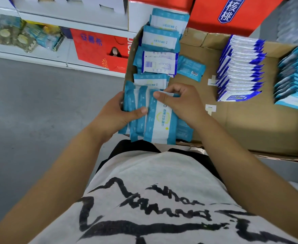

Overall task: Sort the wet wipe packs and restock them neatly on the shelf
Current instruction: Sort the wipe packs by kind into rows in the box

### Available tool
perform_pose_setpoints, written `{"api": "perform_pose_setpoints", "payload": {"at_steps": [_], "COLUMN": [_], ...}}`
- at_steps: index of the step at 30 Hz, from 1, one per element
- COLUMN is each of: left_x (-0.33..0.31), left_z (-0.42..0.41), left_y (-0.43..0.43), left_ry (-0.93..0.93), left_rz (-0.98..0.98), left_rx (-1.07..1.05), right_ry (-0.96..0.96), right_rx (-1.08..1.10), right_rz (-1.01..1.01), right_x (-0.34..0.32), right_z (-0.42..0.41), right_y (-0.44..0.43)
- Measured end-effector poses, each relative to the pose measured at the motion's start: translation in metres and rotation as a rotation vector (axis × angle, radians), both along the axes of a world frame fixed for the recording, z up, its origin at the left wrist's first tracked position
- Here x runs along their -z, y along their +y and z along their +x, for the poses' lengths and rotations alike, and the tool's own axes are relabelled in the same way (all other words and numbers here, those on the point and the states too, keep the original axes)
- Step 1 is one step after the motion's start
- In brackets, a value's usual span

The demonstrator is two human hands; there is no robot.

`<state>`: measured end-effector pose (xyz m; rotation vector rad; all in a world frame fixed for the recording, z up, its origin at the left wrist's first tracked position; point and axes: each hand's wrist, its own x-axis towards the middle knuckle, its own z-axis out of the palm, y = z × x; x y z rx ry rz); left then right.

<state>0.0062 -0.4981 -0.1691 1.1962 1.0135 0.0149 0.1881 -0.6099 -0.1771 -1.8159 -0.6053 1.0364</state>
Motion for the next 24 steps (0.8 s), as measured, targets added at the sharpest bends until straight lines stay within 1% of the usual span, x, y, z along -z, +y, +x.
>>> {"api": "perform_pose_setpoints", "payload": {"at_steps": [2, 5, 7, 9, 10, 11, 13, 15, 18, 21, 24], "left_x": [-0.002, 0.000, 0.002, 0.002, 0.001, -0.001, -0.002, -0.002, 0.002, 0.003, 0.015], "left_z": [0.014, 0.034, 0.050, 0.070, 0.081, 0.092, 0.116, 0.145, 0.191, 0.234, 0.271], "left_y": [-0.009, -0.023, -0.035, -0.049, -0.057, -0.066, -0.085, -0.113, -0.162, -0.215, -0.262], "left_ry": [-0.012, -0.001, 0.003, -0.005, -0.020, -0.038, -0.065, -0.092, -0.107, -0.132, -0.154], "left_rz": [-0.011, -0.020, -0.008, -0.010, -0.027, -0.047, -0.078, -0.115, -0.171, -0.204, -0.138], "left_rx": [0.032, 0.081, 0.089, 0.071, 0.063, 0.065, 0.103, 0.149, 0.186, 0.266, 0.302], "right_ry": [-0.010, -0.044, 0.090, 0.318, 0.434, 0.509, 0.552, 0.614, 0.579, 0.529, 0.532], "right_rx": [0.155, 0.317, 0.436, 0.540, 0.554, 0.524, 0.435, 0.419, 0.394, 0.381, 0.420], "right_rz": [0.042, 0.013, -0.045, -0.073, -0.078, -0.095, -0.159, -0.137, -0.112, -0.147, -0.179], "right_x": [0.000, 0.001, 0.002, 0.003, 0.003, 0.001, -0.005, -0.008, -0.012, -0.015, -0.021], "right_z": [-0.001, 0.005, 0.013, 0.026, 0.034, 0.043, 0.059, 0.072, 0.091, 0.123, 0.165], "right_y": [-0.006, -0.025, -0.041, -0.061, -0.072, -0.086, -0.116, -0.145, -0.183, -0.224, -0.268]}}
